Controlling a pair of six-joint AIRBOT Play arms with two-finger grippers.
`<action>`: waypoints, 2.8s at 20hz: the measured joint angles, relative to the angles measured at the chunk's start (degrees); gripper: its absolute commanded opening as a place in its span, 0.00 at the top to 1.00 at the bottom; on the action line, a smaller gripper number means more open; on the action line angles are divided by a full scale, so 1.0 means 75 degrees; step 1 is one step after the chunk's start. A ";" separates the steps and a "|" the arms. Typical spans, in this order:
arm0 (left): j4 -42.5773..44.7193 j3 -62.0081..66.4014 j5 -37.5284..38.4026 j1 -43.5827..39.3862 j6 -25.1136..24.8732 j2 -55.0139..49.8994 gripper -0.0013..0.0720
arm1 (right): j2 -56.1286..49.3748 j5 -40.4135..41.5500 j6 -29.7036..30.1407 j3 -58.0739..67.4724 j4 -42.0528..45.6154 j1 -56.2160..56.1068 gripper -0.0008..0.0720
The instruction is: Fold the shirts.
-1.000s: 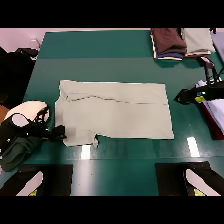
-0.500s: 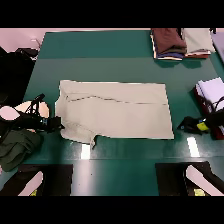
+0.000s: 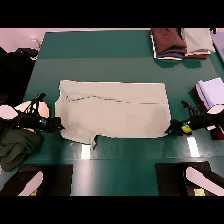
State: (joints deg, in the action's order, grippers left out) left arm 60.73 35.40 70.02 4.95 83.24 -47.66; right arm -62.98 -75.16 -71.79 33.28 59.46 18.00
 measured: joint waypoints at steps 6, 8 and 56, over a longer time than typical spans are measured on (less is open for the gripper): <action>0.0061 0.0099 0.0796 0.0000 -0.0009 0.1145 0.96 | 0.1451 -0.0941 0.0029 0.0708 0.0968 -0.0017 0.96; 0.0020 0.0105 0.1329 -0.0003 0.0038 0.1545 0.96 | 0.2025 -0.1227 0.0032 0.0790 0.1335 0.0187 0.96; -0.1705 0.4622 -0.2996 -0.3436 -0.0458 -0.5301 0.95 | -0.3617 0.0251 0.1341 0.4299 -0.2017 0.0335 0.96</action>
State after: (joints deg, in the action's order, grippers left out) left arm 47.94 70.06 47.55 -20.82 79.81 -87.42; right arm -90.11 -73.28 -61.73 65.52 44.34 20.51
